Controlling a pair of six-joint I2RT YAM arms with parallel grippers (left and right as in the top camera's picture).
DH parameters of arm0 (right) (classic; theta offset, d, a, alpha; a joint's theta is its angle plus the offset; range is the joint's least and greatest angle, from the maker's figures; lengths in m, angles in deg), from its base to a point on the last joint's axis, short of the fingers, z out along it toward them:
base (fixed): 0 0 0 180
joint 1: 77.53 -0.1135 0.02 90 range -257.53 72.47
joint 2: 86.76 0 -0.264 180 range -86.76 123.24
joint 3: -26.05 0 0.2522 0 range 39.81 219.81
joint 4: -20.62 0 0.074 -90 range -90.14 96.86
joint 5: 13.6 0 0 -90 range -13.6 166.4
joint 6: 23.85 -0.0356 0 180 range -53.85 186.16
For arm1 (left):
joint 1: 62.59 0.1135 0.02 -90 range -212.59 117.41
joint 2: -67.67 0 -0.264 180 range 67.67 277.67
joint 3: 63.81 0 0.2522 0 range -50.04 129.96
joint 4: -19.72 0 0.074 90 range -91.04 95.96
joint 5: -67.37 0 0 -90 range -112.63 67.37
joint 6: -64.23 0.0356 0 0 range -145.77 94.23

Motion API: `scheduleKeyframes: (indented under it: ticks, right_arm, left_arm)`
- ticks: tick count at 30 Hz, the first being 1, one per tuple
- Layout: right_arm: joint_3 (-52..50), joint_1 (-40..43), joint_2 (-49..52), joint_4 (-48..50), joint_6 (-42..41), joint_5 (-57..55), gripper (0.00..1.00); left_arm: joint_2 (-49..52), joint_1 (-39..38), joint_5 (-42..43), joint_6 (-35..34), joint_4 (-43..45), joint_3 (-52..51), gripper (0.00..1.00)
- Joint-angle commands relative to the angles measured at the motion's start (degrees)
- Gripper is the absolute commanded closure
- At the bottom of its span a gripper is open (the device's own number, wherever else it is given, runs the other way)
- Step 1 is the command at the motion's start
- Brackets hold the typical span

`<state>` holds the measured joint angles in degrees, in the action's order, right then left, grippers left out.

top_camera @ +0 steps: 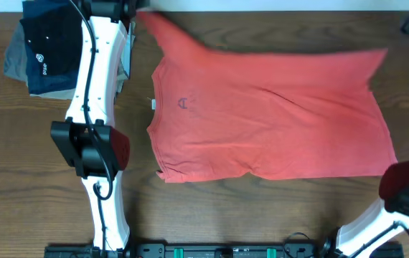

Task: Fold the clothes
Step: 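Lift and stretch the shirt between both grippers, then lay it flat, then move both grippers to the flattened shirt's left and right edges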

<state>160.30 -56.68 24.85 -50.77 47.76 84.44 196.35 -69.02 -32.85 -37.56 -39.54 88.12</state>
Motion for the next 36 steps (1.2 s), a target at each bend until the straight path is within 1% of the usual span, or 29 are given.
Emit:
scheduleKeyframes:
  ticks: [1, 4, 7, 11, 13, 19, 26, 32, 34, 36]
  right_arm:
    - [0.48, -2.23, 1.97, -1.14, 0.68, -0.35, 0.01]
    - [0.50, -3.32, 1.64, -2.47, 0.68, -0.33, 0.01]
    - [0.50, -3.93, 0.26, -4.39, 0.70, -0.52, 0.01]
    - [0.55, -3.98, -2.84, -9.55, 0.94, -0.52, 0.01]
    - [0.55, -4.00, -4.37, -12.20, 0.94, -0.52, 0.01]
    - [0.52, -3.93, -9.86, -21.07, 0.90, -0.52, 0.01]
    - [0.52, -3.98, -14.49, -30.49, 0.85, -0.52, 0.01]
    - [0.52, -3.93, -17.75, -36.70, 0.87, -1.95, 0.01]
    - [0.50, -3.98, -19.02, -39.69, 0.66, -4.66, 0.01]
    - [-1.40, -3.93, -21.16, -39.67, 1.27, -5.46, 0.01]
  left_arm:
    - [-1.01, -1.01, 0.87, 0.15, -0.83, 0.07, 0.02]
    - [-2.03, -1.49, 1.33, 0.15, -2.82, 0.07, 0.02]
    - [-4.13, -1.79, 4.46, 0.15, -6.71, 0.09, 0.02]
    - [-8.79, -1.77, 11.80, 0.13, -15.80, 0.09, 0.02]
    - [-11.54, -1.79, 13.62, 0.13, -21.14, 0.09, 0.02]
    - [-19.58, -1.77, 13.77, 0.13, -37.07, 0.07, 0.02]
    - [-25.81, -1.66, 13.64, -1.16, -51.25, 0.07, 0.02]
    - [-32.50, -1.68, 13.73, -1.22, -51.30, -2.73, 0.02]
    - [-36.41, -1.68, 14.12, -1.79, -51.32, -5.81, 0.02]
    - [-41.05, -1.68, 14.14, -1.88, -51.30, -10.73, 0.02]
